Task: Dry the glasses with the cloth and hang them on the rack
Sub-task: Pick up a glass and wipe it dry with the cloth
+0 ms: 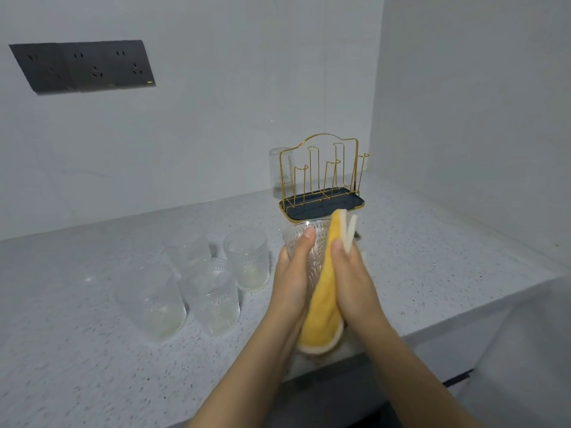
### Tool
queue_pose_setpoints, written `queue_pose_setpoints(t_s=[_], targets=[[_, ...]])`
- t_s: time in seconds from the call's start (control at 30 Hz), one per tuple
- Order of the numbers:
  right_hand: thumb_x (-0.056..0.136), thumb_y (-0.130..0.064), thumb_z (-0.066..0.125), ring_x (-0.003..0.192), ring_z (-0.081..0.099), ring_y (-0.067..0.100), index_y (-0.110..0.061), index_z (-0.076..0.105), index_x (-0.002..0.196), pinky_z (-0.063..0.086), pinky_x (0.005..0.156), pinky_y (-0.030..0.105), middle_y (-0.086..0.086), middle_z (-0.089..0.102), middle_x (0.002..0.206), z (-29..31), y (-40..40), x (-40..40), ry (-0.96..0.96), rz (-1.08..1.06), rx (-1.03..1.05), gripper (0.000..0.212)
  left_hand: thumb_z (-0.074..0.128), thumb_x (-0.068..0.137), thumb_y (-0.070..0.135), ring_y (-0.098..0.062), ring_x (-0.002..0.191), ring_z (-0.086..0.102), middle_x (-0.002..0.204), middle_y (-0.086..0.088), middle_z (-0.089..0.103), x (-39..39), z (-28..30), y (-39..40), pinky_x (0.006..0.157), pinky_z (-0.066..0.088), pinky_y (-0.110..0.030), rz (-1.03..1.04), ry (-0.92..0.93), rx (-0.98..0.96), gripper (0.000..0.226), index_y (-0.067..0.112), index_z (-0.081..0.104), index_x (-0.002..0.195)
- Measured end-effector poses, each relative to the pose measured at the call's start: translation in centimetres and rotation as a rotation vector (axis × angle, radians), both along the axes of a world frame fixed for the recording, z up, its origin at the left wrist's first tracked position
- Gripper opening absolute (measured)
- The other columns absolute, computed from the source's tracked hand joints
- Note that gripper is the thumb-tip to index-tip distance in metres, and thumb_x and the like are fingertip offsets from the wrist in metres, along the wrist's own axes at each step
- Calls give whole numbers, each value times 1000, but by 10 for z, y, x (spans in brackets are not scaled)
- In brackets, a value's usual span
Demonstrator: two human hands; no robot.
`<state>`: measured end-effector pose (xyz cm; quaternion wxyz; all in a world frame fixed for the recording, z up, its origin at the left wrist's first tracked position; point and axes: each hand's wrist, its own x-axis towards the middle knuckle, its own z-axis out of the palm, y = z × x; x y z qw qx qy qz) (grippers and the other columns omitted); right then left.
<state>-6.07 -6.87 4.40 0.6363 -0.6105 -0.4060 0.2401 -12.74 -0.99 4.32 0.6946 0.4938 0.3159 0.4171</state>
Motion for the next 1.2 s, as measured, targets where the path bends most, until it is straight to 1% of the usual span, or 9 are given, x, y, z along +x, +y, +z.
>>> queue_pose_setpoints(t_s=[0.13, 0.27, 0.4, 0.5, 0.7, 0.8, 0.93, 1.03, 1.2], targets=[[92, -56, 32, 75, 69, 5, -26, 63, 100, 56, 62, 20, -6, 74, 83, 12, 6, 18, 396, 86, -131, 44, 69, 74, 52, -22, 99, 71, 110, -10, 73, 2, 1, -2, 76, 58, -31, 2, -46, -20, 63, 12, 62, 123], [90, -61, 26, 119, 50, 20, -29, 35, 140, 40, 97, 32, 2, 50, 135, -2, 7, 11, 298, 17, -124, 60, 56, 72, 63, -24, 117, 63, 127, -9, 65, -4, 4, -1, 101, 50, -41, -10, 89, 74, 77, 15, 56, 133], [80, -65, 26, 129, 40, 14, -35, 22, 144, 34, 99, 29, -4, 39, 144, -13, 2, -3, 115, -21, 2, 71, 50, 74, 75, -19, 128, 53, 142, -1, 52, -6, 9, -4, 107, 44, -43, 62, 294, 160, 88, 23, 40, 144], [85, -61, 26, 126, 44, 11, -30, 30, 142, 38, 103, 33, -4, 44, 140, -11, 1, -8, -22, -27, 70, 65, 71, 62, 74, -23, 107, 67, 122, -8, 66, -5, 8, -11, 93, 55, -46, 46, 203, 106, 90, 15, 54, 129], [92, -59, 28, 68, 62, 3, -29, 63, 85, 46, 52, 17, -9, 67, 74, 13, 7, 21, 291, -12, -151, 46, 73, 56, 66, -23, 110, 67, 119, -7, 70, -5, 2, -6, 97, 52, -45, 4, 30, 37, 89, 16, 58, 127], [90, -60, 25, 92, 63, 6, -29, 58, 117, 48, 74, 19, -4, 68, 107, 10, 3, 12, 285, 45, -115, 52, 66, 69, 73, -20, 111, 66, 119, -6, 70, -6, 4, 1, 99, 50, -42, 8, 53, 114, 82, 15, 59, 126], [81, -62, 24, 129, 40, 14, -34, 22, 144, 32, 96, 23, -5, 39, 144, -4, 2, -6, 120, 28, -27, 70, 46, 69, 79, -19, 123, 57, 133, -6, 60, -6, 13, 3, 105, 45, -42, 112, 236, 202, 92, 15, 51, 136], [79, -61, 24, 123, 41, 7, -33, 26, 142, 33, 90, 6, -10, 41, 136, -2, 3, -6, 43, -13, 46, 70, 60, 63, 83, -20, 115, 61, 127, -3, 62, -3, 8, -9, 100, 50, -45, 112, 284, 194, 94, 20, 48, 132], [90, -59, 24, 102, 50, 4, -31, 39, 137, 38, 88, 22, 0, 52, 130, 11, 10, 8, 143, -59, -32, 57, 67, 55, 74, -16, 101, 70, 116, -3, 69, -5, 4, -5, 87, 57, -37, 59, 91, 51, 91, 19, 54, 126]])
